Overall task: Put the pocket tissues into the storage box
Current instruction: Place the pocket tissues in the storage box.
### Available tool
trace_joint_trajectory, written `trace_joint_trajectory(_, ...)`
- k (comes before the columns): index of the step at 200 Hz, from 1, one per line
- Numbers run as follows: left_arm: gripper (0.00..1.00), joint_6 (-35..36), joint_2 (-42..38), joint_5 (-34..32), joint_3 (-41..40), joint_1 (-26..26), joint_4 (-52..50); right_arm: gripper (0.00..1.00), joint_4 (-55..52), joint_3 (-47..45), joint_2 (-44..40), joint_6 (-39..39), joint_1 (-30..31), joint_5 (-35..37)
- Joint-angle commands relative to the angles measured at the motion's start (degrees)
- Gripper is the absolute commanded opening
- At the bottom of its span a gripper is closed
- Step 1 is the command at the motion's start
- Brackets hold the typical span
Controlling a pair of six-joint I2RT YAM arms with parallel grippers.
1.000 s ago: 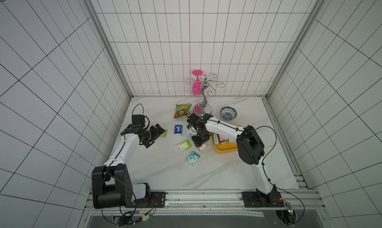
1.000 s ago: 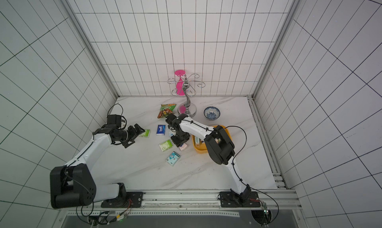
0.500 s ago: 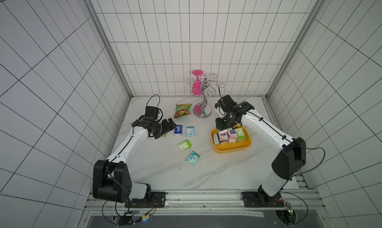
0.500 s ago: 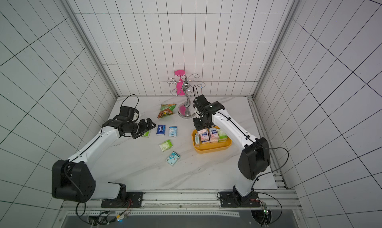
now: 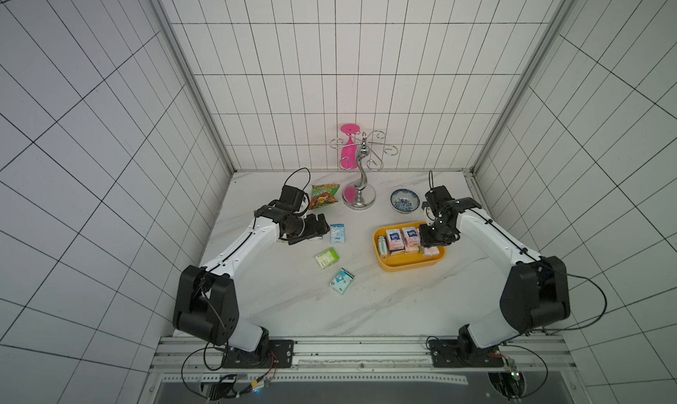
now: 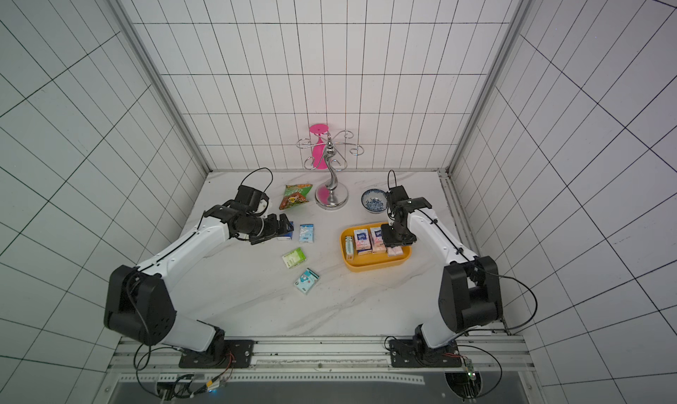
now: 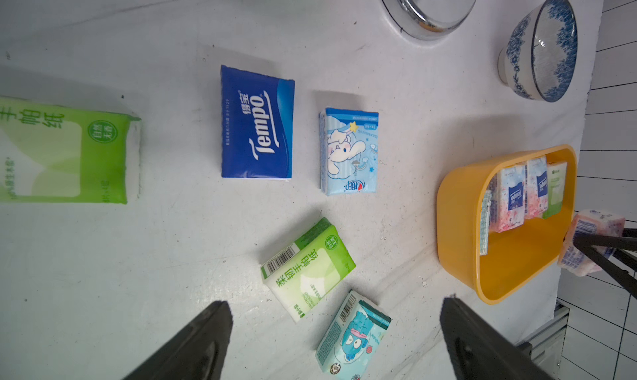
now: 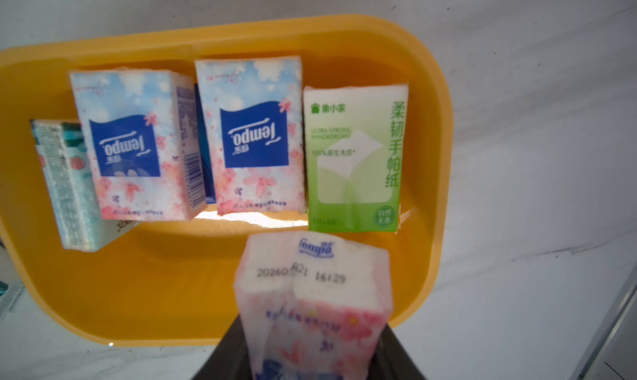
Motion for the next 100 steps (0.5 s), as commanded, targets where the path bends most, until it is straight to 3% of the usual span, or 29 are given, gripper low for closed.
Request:
trace_joint_trajectory(1, 0.98, 1.25, 0.71, -1.37, 1.17, -0.06, -0.38, 0.44, 5.44, -2.62, 0.20, -0.25, -1.05, 1.69)
trace_joint_trajectory(100, 0.98, 2.04, -0.34, -3.26, 0.10, -0.06, -0.82, 0.47, 10.54, -5.15, 2.77, -1.00, -2.37, 4.75)
